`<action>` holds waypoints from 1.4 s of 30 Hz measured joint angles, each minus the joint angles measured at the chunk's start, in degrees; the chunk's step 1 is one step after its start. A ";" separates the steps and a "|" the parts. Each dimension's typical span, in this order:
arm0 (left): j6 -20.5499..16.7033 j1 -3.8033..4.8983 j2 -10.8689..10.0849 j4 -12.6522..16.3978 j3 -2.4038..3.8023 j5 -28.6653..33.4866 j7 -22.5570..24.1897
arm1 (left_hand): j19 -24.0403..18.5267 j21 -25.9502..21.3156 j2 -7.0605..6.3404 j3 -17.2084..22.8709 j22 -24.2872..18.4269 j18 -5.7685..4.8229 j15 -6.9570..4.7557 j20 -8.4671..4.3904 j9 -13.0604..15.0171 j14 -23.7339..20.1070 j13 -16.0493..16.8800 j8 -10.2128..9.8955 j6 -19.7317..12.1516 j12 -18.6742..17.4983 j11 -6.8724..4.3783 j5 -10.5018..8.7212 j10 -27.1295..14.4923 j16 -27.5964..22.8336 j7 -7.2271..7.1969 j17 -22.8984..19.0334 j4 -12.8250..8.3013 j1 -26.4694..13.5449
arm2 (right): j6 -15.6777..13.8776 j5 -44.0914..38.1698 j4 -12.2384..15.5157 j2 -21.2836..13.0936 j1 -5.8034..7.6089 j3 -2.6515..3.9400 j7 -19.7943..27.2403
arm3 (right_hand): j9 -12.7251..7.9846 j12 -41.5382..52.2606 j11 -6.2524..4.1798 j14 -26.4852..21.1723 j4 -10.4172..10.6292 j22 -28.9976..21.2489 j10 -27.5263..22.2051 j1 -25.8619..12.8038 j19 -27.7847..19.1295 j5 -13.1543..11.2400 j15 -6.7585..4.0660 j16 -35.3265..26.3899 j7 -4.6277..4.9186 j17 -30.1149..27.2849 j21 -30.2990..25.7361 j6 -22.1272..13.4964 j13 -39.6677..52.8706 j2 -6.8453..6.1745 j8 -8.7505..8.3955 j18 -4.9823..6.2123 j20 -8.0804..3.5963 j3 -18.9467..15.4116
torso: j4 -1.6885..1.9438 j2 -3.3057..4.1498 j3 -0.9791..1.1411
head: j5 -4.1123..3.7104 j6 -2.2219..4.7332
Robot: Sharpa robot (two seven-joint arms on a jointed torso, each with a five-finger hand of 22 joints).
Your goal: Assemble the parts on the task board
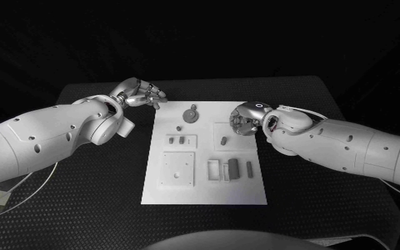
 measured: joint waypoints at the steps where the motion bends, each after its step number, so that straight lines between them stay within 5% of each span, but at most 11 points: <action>1: 0.00 0.00 0.02 -0.03 0.00 0.00 0.00 | 0.00 0.00 0.00 0.00 0.00 0.00 0.00 0.00 0.00 0.00 0.00 0.00 0.00 0.00 0.00 0.00 0.00 0.00 0.00 0.00 0.00 0.00 | 0.10 0.07 0.00 -0.01 0.01 0.01 0.06 | 0.03 -0.01 -0.01 -0.26 -0.02 0.03 -0.44 0.13 -0.01 0.00 0.25 0.00 0.24 0.08 0.00 -0.58 0.00 -0.59 -0.46 0.00 0.01 -0.30 | 0.00 0.00 0.00 | 0.00 0.00; 8: 0.02 0.00 0.03 -0.11 0.00 0.00 0.00 | 0.00 0.00 0.00 -0.16 -0.06 0.00 -0.19 0.00 0.00 0.19 0.00 0.00 0.00 0.00 0.00 0.00 0.00 0.00 0.00 0.09 -0.16 0.00 | 0.29 0.41 -0.02 -0.04 0.06 0.02 0.33 | -0.86 0.00 -0.78 -1.02 0.79 0.03 -1.85 0.56 -0.22 0.00 1.47 0.01 1.32 0.30 -0.07 -3.60 0.21 -2.47 -2.58 -0.01 0.21 -1.23 | 0.00 0.01 -0.02 | 0.07 -0.14; 18: 0.06 0.00 0.01 -0.11 0.00 -0.01 0.00 | 0.00 0.00 0.00 -0.16 -0.05 0.00 0.01 0.00 -0.05 0.40 -0.04 0.00 0.00 0.00 0.00 0.00 0.00 -0.22 0.00 0.15 -0.16 0.00 | -0.33 -0.30 0.08 0.02 0.11 0.05 0.16 | -0.86 -3.05 -0.31 -1.70 1.19 0.02 -3.20 0.92 -0.42 0.00 2.15 0.03 1.87 0.56 -0.33 -4.74 0.21 -3.44 -2.81 -0.01 0.41 -1.31 | 0.01 0.01 -0.02 | 0.07 -0.23; 26: 0.10 0.00 0.01 -0.18 -0.01 -0.01 0.00 | 0.00 0.00 0.00 -0.16 -0.05 0.00 0.01 0.00 -0.05 0.40 -0.04 0.00 0.00 0.00 0.00 0.00 0.00 -0.22 0.00 0.32 -0.16 0.00 | -1.36 -3.20 0.29 0.15 -0.03 -0.08 -0.38 | -0.45 -2.41 -0.30 -1.70 1.19 0.02 -3.20 2.43 -0.42 0.00 2.15 0.40 -0.26 0.66 -0.14 -2.24 -0.71 -1.92 -1.59 -0.02 0.42 -1.31 | 0.02 0.01 -0.01 | 0.03 -0.26; 30: 0.16 -0.01 0.08 -0.30 -0.01 -0.01 0.00 | 0.23 0.00 0.00 -0.16 -0.05 0.00 -0.12 -0.22 -0.06 0.53 -0.04 0.00 0.00 0.00 0.02 0.00 0.04 -0.22 0.00 0.55 -0.16 0.00 | -1.63 -4.38 0.68 0.01 -0.09 -0.13 -0.68 | -0.46 -2.36 -0.11 -1.77 1.19 0.01 -3.39 2.66 -0.74 0.00 2.11 0.22 -0.10 0.56 -0.13 -0.08 -1.14 -1.70 -1.29 -0.02 0.52 -1.30 | 0.02 0.02 -0.01 | -0.02 -0.27; 34: 0.26 -0.01 0.12 -0.33 -0.02 -0.01 -0.01 | 0.53 0.00 0.00 -0.16 -0.05 0.00 -0.29 -0.11 -0.11 0.76 -0.04 0.00 0.00 0.00 0.17 0.00 0.20 -0.22 0.00 0.86 -0.16 0.00 | -1.74 -4.77 1.48 -0.47 -0.11 -0.15 -0.78 | -0.80 -4.70 0.28 -3.40 1.40 -0.01 -5.36 2.60 -2.43 0.00 3.21 -1.31 -0.15 -0.12 -1.69 0.38 -2.80 -1.75 -1.29 -0.01 1.17 -1.10 | 0.03 0.02 -0.01 | -0.08 -0.30; 37: 0.33 -0.01 0.11 -0.34 -0.02 -0.01 -0.01 | 0.53 0.00 0.00 -0.16 -0.04 0.00 -0.12 -0.11 -0.11 0.94 -0.04 0.00 0.00 0.00 0.17 0.00 0.21 -0.22 0.00 0.99 -0.16 0.00 | -1.79 -4.77 2.14 -0.87 -0.13 -0.16 -0.78 | -1.14 -6.65 1.92 -4.61 1.74 -0.02 -8.47 2.18 -3.58 0.00 4.39 -2.65 -0.14 -0.83 -2.97 0.87 -4.40 -2.17 -1.29 -0.01 1.94 -0.75 | 0.05 0.02 -0.01 | -0.10 -0.30; 42: 0.44 -0.01 0.07 -0.34 -0.02 -0.01 -0.03 | 0.53 0.00 0.00 -0.16 -0.04 0.00 -0.32 -0.11 -0.11 1.14 -0.04 0.00 0.00 0.00 0.17 0.00 0.21 -0.22 0.00 1.13 -0.16 0.00 | -2.10 -4.76 2.75 -1.15 -0.23 -0.27 -0.63 | -1.59 -7.23 3.64 -4.80 1.74 -0.19 -9.26 2.19 -3.79 0.00 4.59 -2.94 -0.23 -1.28 -3.34 1.00 -5.28 -2.16 -1.64 -0.03 2.15 -0.75 | 0.05 0.02 -0.01 | -0.09 -0.30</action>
